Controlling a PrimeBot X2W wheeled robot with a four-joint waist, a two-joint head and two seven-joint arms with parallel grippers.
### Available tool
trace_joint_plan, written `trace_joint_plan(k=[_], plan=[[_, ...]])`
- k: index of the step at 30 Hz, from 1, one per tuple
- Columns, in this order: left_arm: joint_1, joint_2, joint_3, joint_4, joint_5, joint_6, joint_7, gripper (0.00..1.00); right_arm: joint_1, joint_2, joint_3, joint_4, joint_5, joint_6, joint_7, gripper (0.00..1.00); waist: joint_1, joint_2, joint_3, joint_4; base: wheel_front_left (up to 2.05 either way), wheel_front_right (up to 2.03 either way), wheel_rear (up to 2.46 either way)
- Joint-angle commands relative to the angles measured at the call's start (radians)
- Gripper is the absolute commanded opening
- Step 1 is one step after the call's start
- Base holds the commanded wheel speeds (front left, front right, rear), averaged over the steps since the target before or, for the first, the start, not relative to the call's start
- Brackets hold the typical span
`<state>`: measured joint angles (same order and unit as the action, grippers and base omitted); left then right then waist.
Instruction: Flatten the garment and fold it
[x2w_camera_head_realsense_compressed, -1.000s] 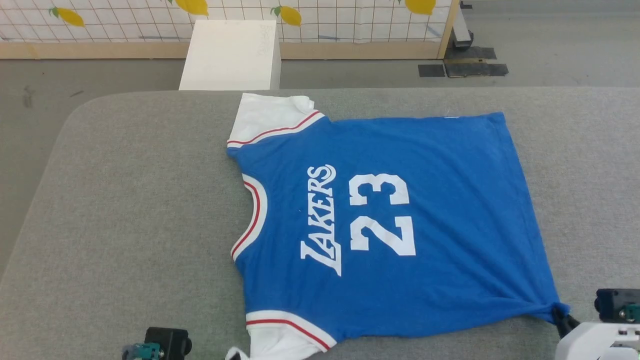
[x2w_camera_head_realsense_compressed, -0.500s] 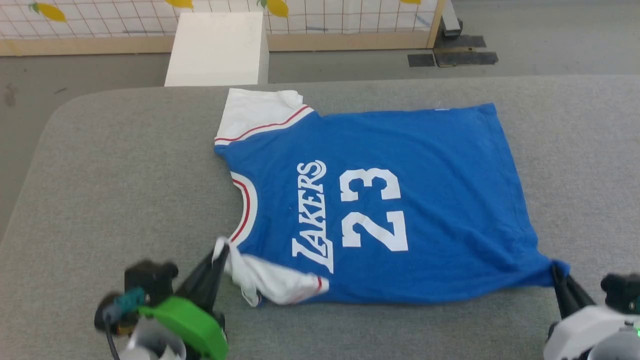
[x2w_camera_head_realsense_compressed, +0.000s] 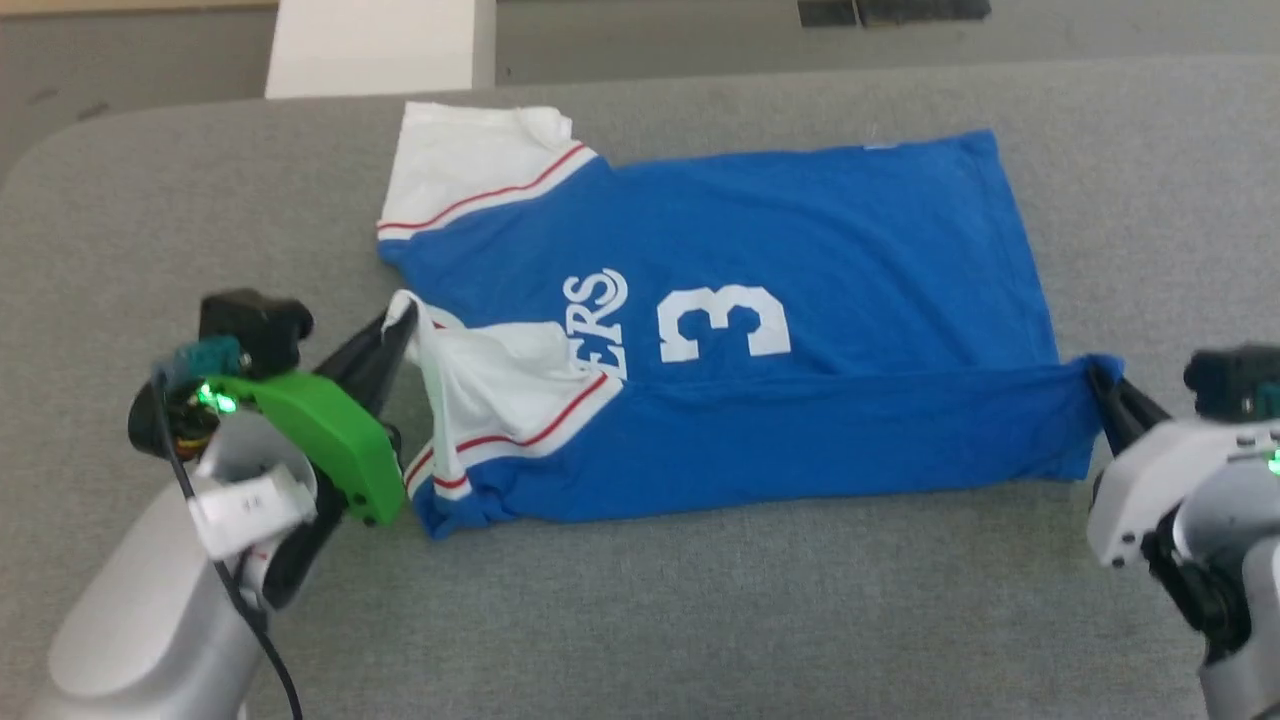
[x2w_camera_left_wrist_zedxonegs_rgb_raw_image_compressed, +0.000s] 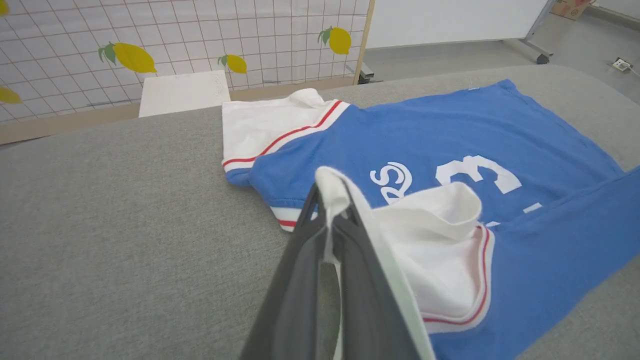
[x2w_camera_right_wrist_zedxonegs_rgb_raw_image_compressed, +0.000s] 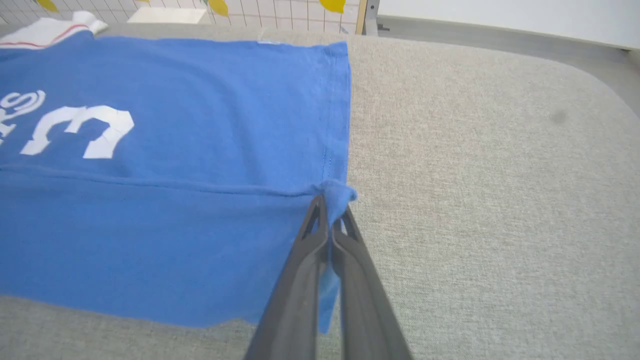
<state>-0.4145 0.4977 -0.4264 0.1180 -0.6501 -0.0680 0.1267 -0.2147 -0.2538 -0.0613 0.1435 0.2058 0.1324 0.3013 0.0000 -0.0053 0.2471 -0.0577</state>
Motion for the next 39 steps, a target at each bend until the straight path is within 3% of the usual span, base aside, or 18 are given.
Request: trace_joint_plan(k=[1,12,19,20,21,22,23,24,31,35,39], plan=[[-0.028,0.006,0.0,0.018,-0.01,-0.006,0.017,0.0,-0.03,-0.006,0.004,0.016,0.011,-0.002,0.015,0.0,0.0,0.0053,0.056,-0.019,0.0,0.0,0.0],[-0.104,-0.012,-0.02,0.222,-0.122,-0.009,0.246,0.0,-0.191,-0.029,0.051,0.166,0.09,-0.002,0.19,0.0,0.0,0.0053,0.156,-0.035,0.0,0.0,0.0],[-0.091,-0.019,-0.024,0.254,-0.204,0.014,0.396,0.0,-0.236,-0.04,0.076,0.212,0.146,-0.002,0.342,0.0,0.0,0.0053,0.157,-0.035,0.0,0.0,0.0],[-0.089,-0.02,-0.021,0.25,-0.206,0.019,0.395,0.21,-0.236,-0.038,0.072,0.211,0.15,-0.002,0.351,0.0,0.0,0.0053,0.155,-0.034,0.0,0.0,0.0],[-0.086,-0.02,-0.015,0.238,-0.203,0.028,0.379,0.92,-0.234,-0.035,0.062,0.206,0.156,-0.002,0.358,0.08,0.0,0.0053,0.146,-0.031,0.0,0.0,0.0],[-0.082,-0.02,-0.01,0.23,-0.199,0.033,0.362,1.0,-0.231,-0.033,0.057,0.199,0.157,-0.002,0.354,0.33,0.0,0.0053,0.139,-0.029,0.0,0.0,0.0],[-0.076,-0.02,-0.003,0.219,-0.19,0.04,0.333,1.0,-0.224,-0.03,0.051,0.188,0.158,-0.002,0.346,0.88,0.0,0.0053,0.129,-0.026,0.0,0.0,0.0],[-0.072,-0.019,0.004,0.209,-0.178,0.045,0.3,1.0,-0.217,-0.029,0.048,0.178,0.158,-0.002,0.335,1.0,0.0,0.0053,0.119,-0.024,0.0,0.0,0.0],[0.023,-0.057,0.075,0.118,-0.061,0.128,-0.094,1.0,-0.1,-0.001,0.0,0.071,0.147,-0.002,0.08,1.0,0.0,0.0053,0.015,-0.001,0.0,0.0,0.0],[0.114,-0.095,0.09,0.067,-0.025,0.162,-0.262,1.0,-0.006,0.039,-0.025,0.017,0.126,-0.002,-0.102,1.0,0.0,0.0053,-0.045,0.007,0.0,0.0,0.0],[0.209,-0.135,0.094,0.011,-0.004,0.193,-0.351,1.0,0.086,0.111,-0.058,-0.026,0.098,-0.002,-0.273,1.0,0.0,0.0053,-0.088,0.008,0.0,0.0,0.0]])
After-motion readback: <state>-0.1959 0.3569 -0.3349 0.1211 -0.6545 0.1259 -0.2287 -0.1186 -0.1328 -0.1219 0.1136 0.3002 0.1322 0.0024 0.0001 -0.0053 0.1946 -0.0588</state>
